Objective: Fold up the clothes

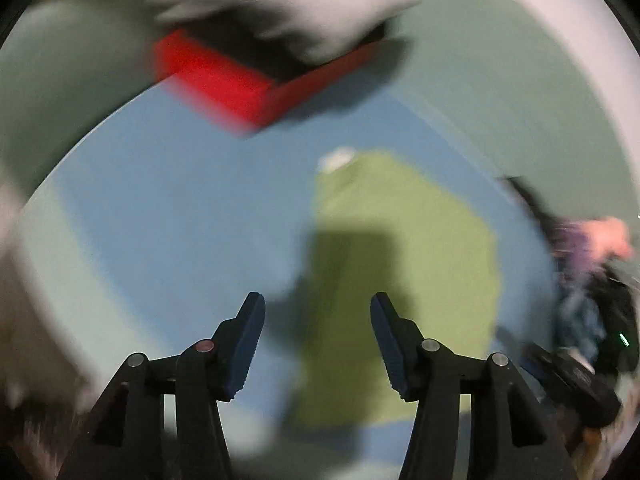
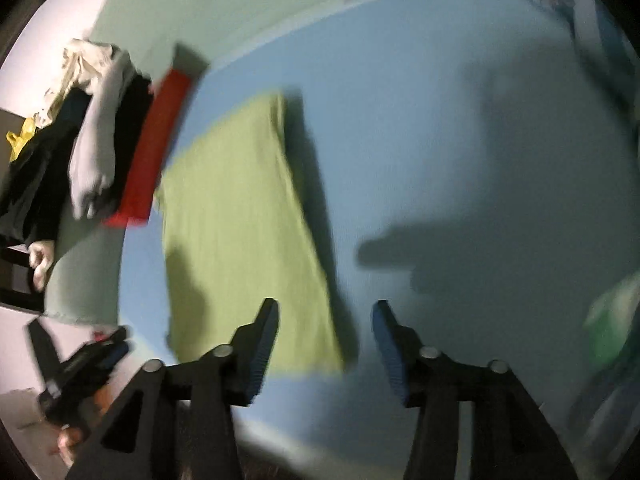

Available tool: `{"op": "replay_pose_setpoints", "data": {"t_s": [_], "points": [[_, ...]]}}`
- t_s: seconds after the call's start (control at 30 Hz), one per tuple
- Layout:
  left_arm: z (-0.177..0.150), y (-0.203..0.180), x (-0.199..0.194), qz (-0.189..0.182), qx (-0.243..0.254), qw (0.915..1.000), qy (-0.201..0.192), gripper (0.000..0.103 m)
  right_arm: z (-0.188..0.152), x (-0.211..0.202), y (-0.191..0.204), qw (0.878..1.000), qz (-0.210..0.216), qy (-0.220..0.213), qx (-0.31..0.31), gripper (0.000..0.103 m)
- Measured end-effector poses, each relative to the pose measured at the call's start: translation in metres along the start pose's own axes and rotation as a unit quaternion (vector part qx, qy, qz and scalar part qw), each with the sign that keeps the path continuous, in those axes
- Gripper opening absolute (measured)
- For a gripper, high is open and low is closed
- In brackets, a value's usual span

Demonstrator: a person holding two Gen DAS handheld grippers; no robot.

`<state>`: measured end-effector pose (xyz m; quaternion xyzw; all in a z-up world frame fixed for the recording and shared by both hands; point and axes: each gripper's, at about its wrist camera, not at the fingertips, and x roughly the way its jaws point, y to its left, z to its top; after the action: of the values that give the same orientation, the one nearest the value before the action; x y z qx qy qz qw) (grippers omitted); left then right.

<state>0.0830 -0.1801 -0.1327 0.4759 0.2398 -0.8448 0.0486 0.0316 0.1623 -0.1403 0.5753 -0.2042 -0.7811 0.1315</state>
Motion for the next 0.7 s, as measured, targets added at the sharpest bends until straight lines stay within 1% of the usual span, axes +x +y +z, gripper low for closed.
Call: {"op": "replay_pose_setpoints", "data": {"t_s": [0.07, 0.13, 0.27, 0.33, 0.43, 0.47, 0.5, 0.57, 0.63, 0.7], "points": [[0.026, -0.012, 0.016, -0.040, 0.018, 0.9990, -0.005, 0.056, 0.026, 0.006, 0.018, 1.000, 0.003, -0.018, -0.006, 0.057], [0.047, -0.018, 0.035, -0.050, 0.017, 0.9986, -0.001, 0.056, 0.047, 0.015, 0.042, 0.999, 0.023, -0.028, -0.018, 0.056], [0.074, -0.018, 0.085, -0.037, 0.023, 0.9990, 0.015, 0.056, 0.071, 0.034, 0.078, 0.998, 0.040, -0.031, -0.036, 0.056], [0.074, -0.020, 0.098, -0.032, 0.034, 0.9987, 0.020, 0.056, 0.077, 0.042, 0.087, 0.998, 0.043, -0.029, -0.041, 0.056], [0.072, -0.018, 0.112, -0.024, 0.051, 0.9981, 0.024, 0.055, 0.084, 0.055, 0.100, 0.997, 0.030, -0.031, -0.062, 0.056], [0.073, -0.015, 0.117, -0.032, 0.045, 0.9981, 0.027, 0.051, 0.086, 0.060, 0.104, 0.997, 0.023, -0.032, -0.071, 0.056], [0.075, -0.013, 0.122, -0.039, 0.039, 0.9980, 0.030, 0.034, 0.087, 0.064, 0.109, 0.996, 0.017, -0.032, -0.082, 0.056], [0.077, -0.006, 0.130, -0.053, 0.027, 0.9978, 0.031, 0.015, 0.091, 0.072, 0.117, 0.995, 0.009, -0.028, -0.097, 0.056], [0.071, 0.000, 0.129, -0.062, 0.025, 0.9974, 0.028, 0.013, 0.095, 0.077, 0.123, 0.994, 0.016, -0.022, -0.103, 0.056], [0.066, 0.003, 0.124, -0.076, 0.025, 0.9964, 0.028, 0.013, 0.097, 0.086, 0.135, 0.992, 0.023, -0.010, -0.124, 0.053]]}}
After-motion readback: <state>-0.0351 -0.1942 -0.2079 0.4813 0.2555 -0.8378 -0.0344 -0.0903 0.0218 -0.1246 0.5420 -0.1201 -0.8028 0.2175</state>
